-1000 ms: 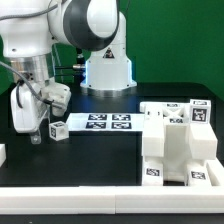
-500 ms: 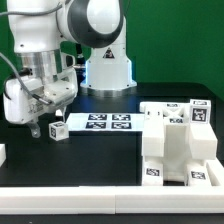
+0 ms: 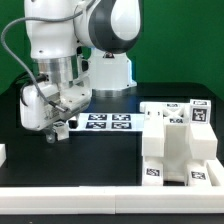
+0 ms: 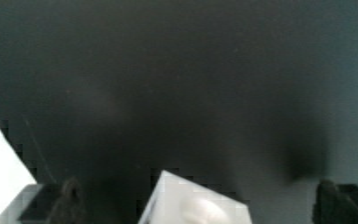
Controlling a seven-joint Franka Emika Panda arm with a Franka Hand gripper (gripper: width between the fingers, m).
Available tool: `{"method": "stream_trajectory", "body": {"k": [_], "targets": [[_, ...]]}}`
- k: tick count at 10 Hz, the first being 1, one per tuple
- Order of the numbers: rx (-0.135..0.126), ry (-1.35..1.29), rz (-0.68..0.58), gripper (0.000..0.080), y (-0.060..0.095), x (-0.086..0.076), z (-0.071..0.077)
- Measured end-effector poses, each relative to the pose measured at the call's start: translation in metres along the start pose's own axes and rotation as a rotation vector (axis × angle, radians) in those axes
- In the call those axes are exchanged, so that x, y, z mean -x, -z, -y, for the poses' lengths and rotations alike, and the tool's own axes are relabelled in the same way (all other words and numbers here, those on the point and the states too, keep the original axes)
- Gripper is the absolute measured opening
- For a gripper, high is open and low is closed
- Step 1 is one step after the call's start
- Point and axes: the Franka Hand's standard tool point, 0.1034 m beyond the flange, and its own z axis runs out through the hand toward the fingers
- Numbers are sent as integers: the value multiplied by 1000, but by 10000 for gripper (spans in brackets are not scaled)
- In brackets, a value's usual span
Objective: Assemble chair
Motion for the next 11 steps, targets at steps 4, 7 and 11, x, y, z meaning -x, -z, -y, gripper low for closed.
{"method": "stream_trajectory", "body": {"k": [4,7,11], "targets": [[1,0,-1,279,-1,0,0],[10,42,1,279,1,5,-1],[31,392,-18,279,0,21,5]]}}
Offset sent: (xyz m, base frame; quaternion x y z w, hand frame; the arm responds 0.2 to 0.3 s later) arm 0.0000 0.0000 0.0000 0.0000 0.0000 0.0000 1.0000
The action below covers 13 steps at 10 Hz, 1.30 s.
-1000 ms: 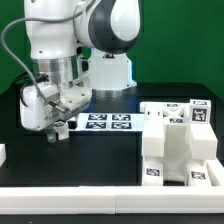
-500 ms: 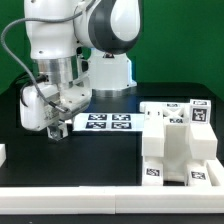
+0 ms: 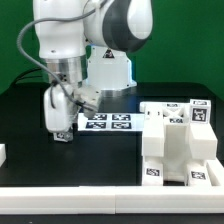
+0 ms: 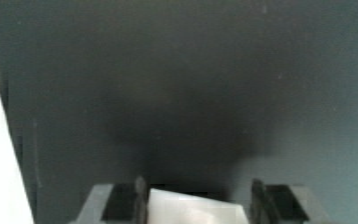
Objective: Assemble chair
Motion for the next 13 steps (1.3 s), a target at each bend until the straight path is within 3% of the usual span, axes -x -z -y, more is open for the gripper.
{"method": "stream_trajectory", "body": {"k": [3,5,6,10,13], "targets": [[2,268,-10,279,0,2,0],[1,683,-52,279,1,22,-3],[16,802,-49,279,-1,24,-7],[20,1041,-56,279,1,16,-6],[20,1041,-56,279,1,16,-6]]}}
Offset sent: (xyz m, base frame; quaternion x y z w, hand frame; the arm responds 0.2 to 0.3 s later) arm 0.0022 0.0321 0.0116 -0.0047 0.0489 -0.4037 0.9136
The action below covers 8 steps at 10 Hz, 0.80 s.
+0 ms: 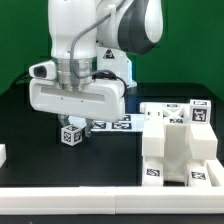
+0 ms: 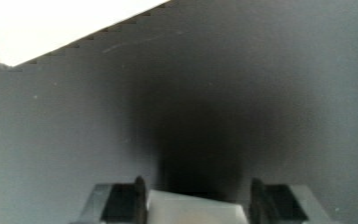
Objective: Assemble chair
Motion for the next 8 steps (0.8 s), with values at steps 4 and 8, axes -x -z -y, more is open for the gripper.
{"method": "stream_trajectory", "body": {"k": [4,8], "targets": [[0,0,0,493,0,0,0],[0,268,-9,648,1,-3,-6]]}}
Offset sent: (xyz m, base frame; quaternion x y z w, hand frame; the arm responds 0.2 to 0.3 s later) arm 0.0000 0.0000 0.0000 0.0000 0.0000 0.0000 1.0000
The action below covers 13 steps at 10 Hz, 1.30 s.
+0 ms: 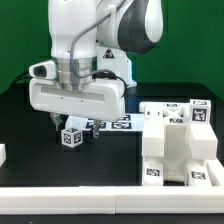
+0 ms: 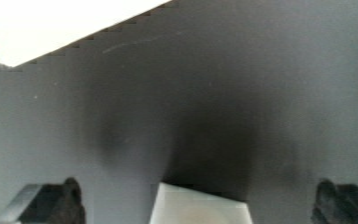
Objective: Assemble chair
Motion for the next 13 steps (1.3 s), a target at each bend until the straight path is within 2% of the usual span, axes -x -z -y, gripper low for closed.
{"method": "stream_trajectory", "body": {"k": [1,2,4,5,6,7,8,9,10,11,12,13], "targets": [[-42,-66,37,648,4,-1,-6],[-96,-103,118,649,9,-6,-8],[-191,-180,305,649,22,-17,-1],[-238,-239,396,649,31,-30,3],[-254,-257,518,649,37,-35,5],[-247,-228,580,649,39,-38,4],[-263,-234,654,649,37,-36,2],[-252,-237,618,649,33,-42,-1],[-248,-277,657,649,29,-38,-6],[-242,-364,733,649,27,-41,-13],[-248,-391,775,649,31,-57,-18],[-246,-383,755,649,29,-64,-19]]}}
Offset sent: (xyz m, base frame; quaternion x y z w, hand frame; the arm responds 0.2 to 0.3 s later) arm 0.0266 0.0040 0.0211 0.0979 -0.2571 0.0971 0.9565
